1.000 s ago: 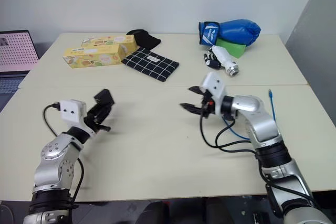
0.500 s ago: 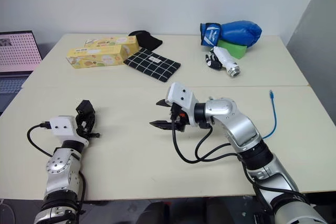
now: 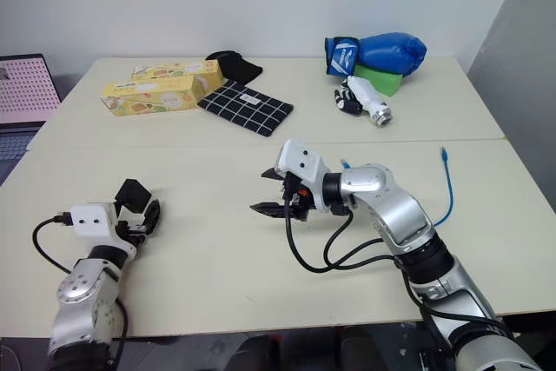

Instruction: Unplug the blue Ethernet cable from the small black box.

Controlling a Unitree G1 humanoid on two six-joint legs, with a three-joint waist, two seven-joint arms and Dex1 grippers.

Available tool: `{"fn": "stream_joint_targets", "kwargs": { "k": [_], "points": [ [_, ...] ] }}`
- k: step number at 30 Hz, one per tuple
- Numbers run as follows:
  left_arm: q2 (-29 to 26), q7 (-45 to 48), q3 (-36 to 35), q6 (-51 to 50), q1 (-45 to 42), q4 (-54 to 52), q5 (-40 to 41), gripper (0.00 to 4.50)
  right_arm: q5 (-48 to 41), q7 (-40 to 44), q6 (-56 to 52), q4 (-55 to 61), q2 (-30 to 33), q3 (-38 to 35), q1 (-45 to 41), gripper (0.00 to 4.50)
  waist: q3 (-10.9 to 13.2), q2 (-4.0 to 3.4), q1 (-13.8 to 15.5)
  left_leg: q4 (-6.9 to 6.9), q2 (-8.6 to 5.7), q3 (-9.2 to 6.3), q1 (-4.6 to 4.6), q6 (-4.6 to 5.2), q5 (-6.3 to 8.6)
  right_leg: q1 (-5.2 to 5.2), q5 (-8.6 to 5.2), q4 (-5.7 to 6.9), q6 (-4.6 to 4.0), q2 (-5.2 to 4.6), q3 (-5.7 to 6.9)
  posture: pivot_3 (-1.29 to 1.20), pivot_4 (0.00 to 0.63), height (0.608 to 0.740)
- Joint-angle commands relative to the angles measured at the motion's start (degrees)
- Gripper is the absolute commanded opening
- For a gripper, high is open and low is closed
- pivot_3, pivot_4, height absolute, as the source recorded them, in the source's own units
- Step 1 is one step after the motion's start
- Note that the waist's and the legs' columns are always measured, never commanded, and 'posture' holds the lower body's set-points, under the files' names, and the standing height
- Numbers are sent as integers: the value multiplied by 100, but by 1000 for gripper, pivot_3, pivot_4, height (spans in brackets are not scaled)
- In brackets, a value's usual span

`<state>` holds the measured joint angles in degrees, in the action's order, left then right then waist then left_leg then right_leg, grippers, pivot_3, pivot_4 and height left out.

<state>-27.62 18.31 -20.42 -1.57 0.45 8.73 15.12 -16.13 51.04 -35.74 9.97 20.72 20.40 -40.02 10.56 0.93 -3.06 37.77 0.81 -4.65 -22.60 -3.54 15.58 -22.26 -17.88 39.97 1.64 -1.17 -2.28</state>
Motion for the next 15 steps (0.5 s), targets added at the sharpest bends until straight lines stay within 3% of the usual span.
{"fn": "stream_joint_targets", "kwargs": {
  "k": [1,8,15],
  "points": [
    [-563,305,-83,-1053,731,-1384,14,3762,-307,73,-245,546,325,-431,253,3430,3,6,4,1,0,-3,-3,0,0,0,0,-1,0,0,0,0,150,740],
    [-1040,902,-917,-1641,1483,-2543,642,3762,-618,423,-337,693,1198,-1077,663,3430,9,6,62,1,-2,-4,-9,0,0,2,-1,-4,-1,0,3,0,150,740],
    [-2245,2174,-1543,-2804,1365,-2758,1628,3762,-693,966,-203,26,2367,-1764,717,3430,16,10,125,1,-9,9,-11,1,0,2,-2,-10,-1,10,11,0,150,740]
  ]
}}
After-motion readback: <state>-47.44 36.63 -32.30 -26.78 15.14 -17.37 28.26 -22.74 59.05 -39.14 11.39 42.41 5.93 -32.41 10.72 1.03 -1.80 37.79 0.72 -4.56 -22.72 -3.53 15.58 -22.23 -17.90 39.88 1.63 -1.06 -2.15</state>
